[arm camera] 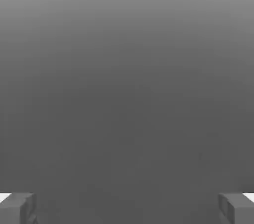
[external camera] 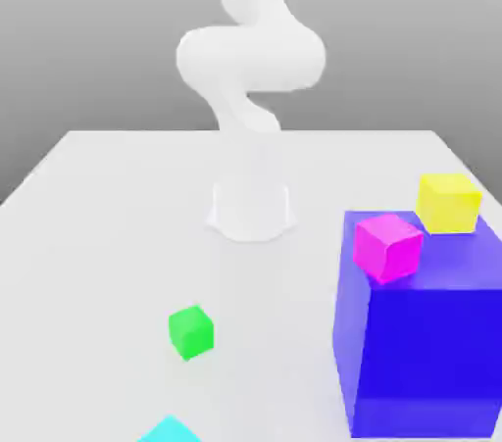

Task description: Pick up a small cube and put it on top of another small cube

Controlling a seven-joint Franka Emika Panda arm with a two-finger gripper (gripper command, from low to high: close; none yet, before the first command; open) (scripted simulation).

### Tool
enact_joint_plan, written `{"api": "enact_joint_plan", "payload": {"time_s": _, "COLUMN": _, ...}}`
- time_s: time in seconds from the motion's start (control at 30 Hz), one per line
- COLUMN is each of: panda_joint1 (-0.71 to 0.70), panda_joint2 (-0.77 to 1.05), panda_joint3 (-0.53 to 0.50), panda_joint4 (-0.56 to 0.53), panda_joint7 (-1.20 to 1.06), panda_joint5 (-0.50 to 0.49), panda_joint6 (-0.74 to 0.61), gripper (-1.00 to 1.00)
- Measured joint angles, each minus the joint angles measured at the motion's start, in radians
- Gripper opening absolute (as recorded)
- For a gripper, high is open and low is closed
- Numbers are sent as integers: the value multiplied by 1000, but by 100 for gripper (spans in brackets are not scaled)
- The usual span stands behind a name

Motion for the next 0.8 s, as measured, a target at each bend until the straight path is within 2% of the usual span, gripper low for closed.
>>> {"api": "enact_joint_plan", "payload": {"time_s": 0.53, "panda_joint1": -135, "panda_joint2": 587, "panda_joint3": 47, "panda_joint4": 17, "panda_joint7": 335, "panda_joint5": -83, "panda_joint6": 164, "gripper": 0}}
{"api": "enact_joint_plan", "payload": {"time_s": 0.8, "panda_joint1": -165, "panda_joint2": 874, "panda_joint3": 32, "panda_joint4": 24, "panda_joint7": 465, "panda_joint5": -74, "panda_joint6": 248, "gripper": 0}}
